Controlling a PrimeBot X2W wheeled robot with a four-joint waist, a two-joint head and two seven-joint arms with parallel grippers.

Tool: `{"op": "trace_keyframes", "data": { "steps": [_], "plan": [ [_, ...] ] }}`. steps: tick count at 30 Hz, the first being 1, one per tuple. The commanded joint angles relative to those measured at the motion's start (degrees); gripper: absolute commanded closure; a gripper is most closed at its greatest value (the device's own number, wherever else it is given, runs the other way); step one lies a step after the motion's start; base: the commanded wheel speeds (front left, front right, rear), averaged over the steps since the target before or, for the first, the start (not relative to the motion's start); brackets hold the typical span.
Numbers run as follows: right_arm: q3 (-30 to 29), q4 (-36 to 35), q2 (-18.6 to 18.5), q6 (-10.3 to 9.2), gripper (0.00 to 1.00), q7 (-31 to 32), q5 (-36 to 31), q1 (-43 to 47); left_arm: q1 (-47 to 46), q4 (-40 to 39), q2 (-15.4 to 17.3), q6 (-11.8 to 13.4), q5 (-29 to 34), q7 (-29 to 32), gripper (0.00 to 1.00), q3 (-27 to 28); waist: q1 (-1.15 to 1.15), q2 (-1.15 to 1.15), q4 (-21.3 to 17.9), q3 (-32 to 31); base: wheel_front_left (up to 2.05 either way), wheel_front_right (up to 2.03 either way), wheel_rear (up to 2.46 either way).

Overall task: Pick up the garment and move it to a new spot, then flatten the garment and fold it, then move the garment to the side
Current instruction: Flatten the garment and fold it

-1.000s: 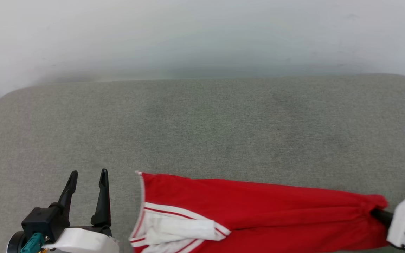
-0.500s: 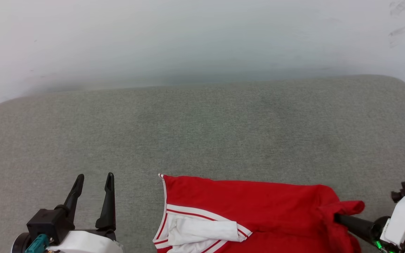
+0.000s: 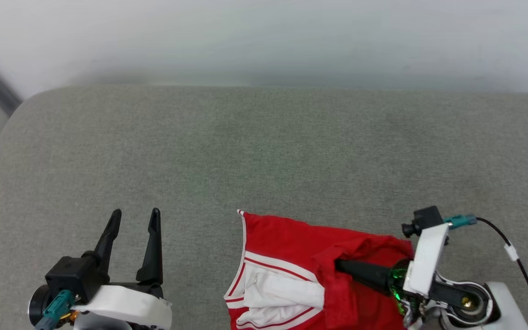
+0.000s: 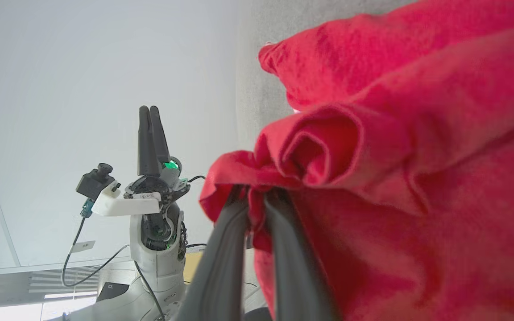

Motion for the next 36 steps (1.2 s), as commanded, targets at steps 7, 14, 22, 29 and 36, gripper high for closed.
{"op": "trace_keyframes", "data": {
  "steps": [7, 14, 22, 29, 36],
  "plan": [
    [11.64, 3.98, 0.17, 0.0, 1.0, -8.32, 3.04, -6.24, -2.89, 2.46, -1.94, -1.51, -0.1, -1.25, 0.0, -1.11, 0.0, 0.0, 3.94, 3.88, 0.0, 0.0, 0.0],
    [18.55, 5.85, 0.13, 0.0, 0.0, -16.76, -0.69, -8.91, -4.23, 4.41, -2.95, -2.34, 0.12, -2.02, 0.0, -1.39, 0.0, 0.0, 4.66, 4.88, 0.0, 0.0, 0.0],
    [23.67, 2.61, -2.57, 0.0, 0.0, -21.2, -4.27, -9.7, -4.0, 5.77, -3.21, -2.86, 0.02, -2.45, 0.0, -1.37, 0.0, 0.0, 2.98, 2.96, 0.0, 0.0, 0.0],
    [31.13, -0.87, -12.99, 0.0, 0.0, -31.52, -24.15, -11.23, -2.19, 5.73, -2.48, -1.9, -0.08, -2.35, 0.0, -0.78, 0.0, 0.0, 0.0, 0.44, 0.0, 0.0, 0.0],
    [23.26, -0.38, -18.0, -0.01, 0.0, -41.75, -37.62, -7.43, -0.52, 5.63, -1.74, -0.29, -0.1, -2.27, 0.0, 0.33, 0.0, 0.0, -3.41, -1.65, 0.0, 0.0, 0.0]
  ]
}}
